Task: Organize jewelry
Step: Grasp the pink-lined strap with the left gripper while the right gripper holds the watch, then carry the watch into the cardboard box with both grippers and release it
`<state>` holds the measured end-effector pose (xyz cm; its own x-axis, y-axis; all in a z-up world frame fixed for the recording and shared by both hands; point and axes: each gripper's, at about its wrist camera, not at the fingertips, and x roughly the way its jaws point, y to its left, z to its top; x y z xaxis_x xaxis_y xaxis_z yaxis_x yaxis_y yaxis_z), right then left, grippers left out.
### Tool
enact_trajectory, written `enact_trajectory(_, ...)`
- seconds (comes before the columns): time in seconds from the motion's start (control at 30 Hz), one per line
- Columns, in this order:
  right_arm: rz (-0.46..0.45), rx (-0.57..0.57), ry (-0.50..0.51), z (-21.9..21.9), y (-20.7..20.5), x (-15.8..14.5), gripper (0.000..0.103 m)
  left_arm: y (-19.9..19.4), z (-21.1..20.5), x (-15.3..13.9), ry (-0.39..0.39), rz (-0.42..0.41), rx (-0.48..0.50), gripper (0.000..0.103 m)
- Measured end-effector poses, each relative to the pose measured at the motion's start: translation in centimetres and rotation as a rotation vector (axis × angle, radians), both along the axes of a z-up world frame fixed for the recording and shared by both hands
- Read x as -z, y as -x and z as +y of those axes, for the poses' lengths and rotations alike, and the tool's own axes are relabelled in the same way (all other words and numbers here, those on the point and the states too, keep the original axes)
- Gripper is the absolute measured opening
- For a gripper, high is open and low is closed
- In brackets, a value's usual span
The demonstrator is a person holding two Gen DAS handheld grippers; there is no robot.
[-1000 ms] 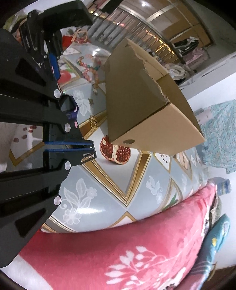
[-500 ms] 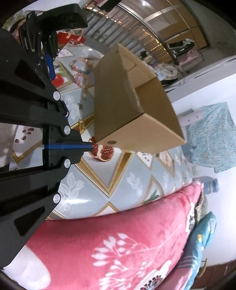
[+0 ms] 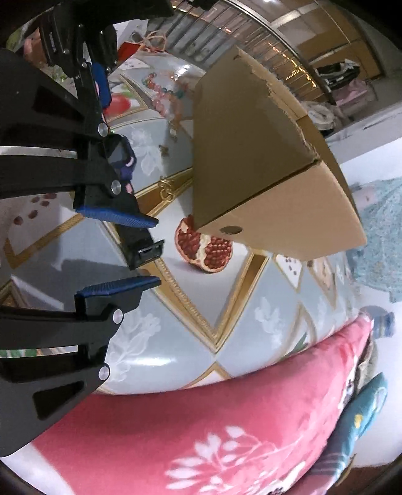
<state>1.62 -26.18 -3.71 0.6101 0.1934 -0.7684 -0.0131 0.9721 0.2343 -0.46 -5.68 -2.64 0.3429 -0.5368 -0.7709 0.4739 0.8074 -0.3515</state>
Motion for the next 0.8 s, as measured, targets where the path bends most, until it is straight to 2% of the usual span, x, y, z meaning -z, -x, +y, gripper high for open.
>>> enact_trajectory(0.03, 0.004, -0.009, 0.003, 0.2, 0.0, -0.1, 0.022, 0.0, -0.1, 0.1, 0.000, 0.001, -0.002, 0.018)
enact_trajectory(0.1, 0.015, -0.005, -0.011, 0.0, 0.1, 0.0, 0.014, -0.2, -0.1, 0.2, -0.001, 0.001, -0.007, 0.018)
enact_trajectory(0.2, 0.009, 0.014, -0.089, -1.2, 0.5, -0.2, 0.005, -0.3, 0.0, 0.3, 0.010, 0.000, -0.011, 0.018)
enact_trajectory(0.3, -0.018, 0.026, -0.141, -1.9, 1.2, -1.0, 0.003, -0.1, 0.1, 0.1, 0.021, -0.009, -0.009, 0.018)
enact_trajectory(0.57, -0.100, -0.003, -0.147, -0.9, 2.7, -5.2, 0.003, 0.4, 0.7, -2.2, 0.088, -0.037, 0.012, 0.018)
enact_trajectory(0.7, -0.173, -0.051, -0.136, 0.4, 2.9, -9.2, 0.003, 0.1, 2.2, -6.2, 0.152, -0.087, 0.024, 0.018)
enact_trajectory(0.8, -0.244, -0.112, -0.123, 1.6, 1.7, -12.6, 0.003, -1.1, 3.8, -10.1, 0.153, -0.183, 0.014, 0.018)
